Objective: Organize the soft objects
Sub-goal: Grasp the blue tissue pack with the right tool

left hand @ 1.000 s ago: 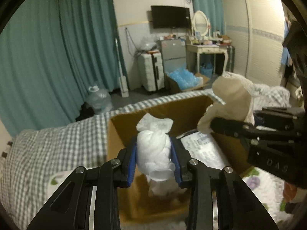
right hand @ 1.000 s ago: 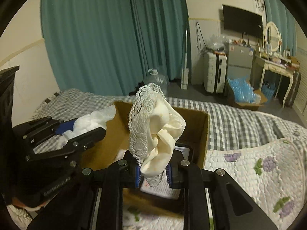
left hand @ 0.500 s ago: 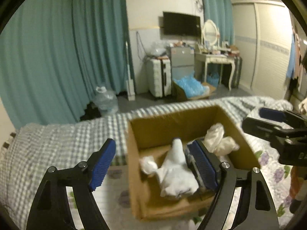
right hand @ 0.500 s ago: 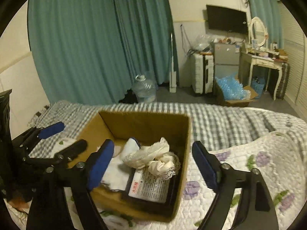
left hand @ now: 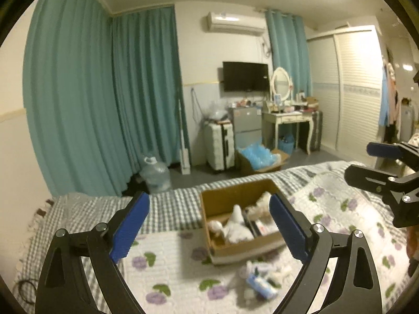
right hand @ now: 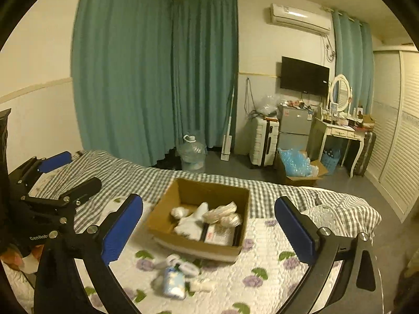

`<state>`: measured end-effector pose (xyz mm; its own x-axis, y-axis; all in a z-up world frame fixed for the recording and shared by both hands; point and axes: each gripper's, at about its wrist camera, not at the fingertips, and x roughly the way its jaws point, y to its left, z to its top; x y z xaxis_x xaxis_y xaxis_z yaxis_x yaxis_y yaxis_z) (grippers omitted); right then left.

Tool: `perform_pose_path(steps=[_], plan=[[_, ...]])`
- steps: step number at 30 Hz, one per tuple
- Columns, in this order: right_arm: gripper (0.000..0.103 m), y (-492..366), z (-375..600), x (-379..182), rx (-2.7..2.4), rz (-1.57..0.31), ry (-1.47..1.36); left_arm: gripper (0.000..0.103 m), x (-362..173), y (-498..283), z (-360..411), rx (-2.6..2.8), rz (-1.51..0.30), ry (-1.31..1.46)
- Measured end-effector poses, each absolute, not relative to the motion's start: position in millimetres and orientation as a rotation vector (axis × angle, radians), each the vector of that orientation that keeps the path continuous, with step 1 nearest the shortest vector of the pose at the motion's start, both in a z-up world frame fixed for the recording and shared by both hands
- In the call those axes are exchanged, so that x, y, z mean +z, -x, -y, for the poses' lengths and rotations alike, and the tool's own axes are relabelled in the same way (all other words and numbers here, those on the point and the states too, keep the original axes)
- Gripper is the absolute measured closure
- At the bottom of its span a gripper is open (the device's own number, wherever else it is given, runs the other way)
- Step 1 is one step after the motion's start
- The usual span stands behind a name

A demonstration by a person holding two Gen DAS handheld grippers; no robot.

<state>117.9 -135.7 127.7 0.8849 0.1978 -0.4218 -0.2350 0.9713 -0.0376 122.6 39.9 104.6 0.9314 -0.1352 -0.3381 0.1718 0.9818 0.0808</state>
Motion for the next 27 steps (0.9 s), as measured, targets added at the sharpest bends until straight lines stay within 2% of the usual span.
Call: perform_pose_path(steps=[6, 17, 22, 25, 27], plan=[[0.002, -85.4, 114.9, 78.8, 0.287, -0.472, 0.077, 0.009, 69.3, -86.7, -50.7, -0.205, -0.374, -0.113], [0.004, -123.3, 100.6, -93.8, 0.329, -0.770, 0.072, 0.009, -62.2, -113.0, -47.2, -0.111, -0.550, -0.143], [0.020, -142.8, 93.4, -134.1, 0.358, -0.862, 0.108, 0.009, -116.2, -116.3, -59.3, -0.124, -0.672, -0.103], [0.038, -153.2, 91.0, -141.4, 0.365, -0.872, 0.105, 0.009, -129.1, -125.4, -63.2, -0.132, -0.721, -0.072], [0.061, -159.5, 91.9, -143.9, 0.376, -0.877, 0.090, 0.009, -131.5, -129.3, -64.5, -0.139, -0.731, -0.054]])
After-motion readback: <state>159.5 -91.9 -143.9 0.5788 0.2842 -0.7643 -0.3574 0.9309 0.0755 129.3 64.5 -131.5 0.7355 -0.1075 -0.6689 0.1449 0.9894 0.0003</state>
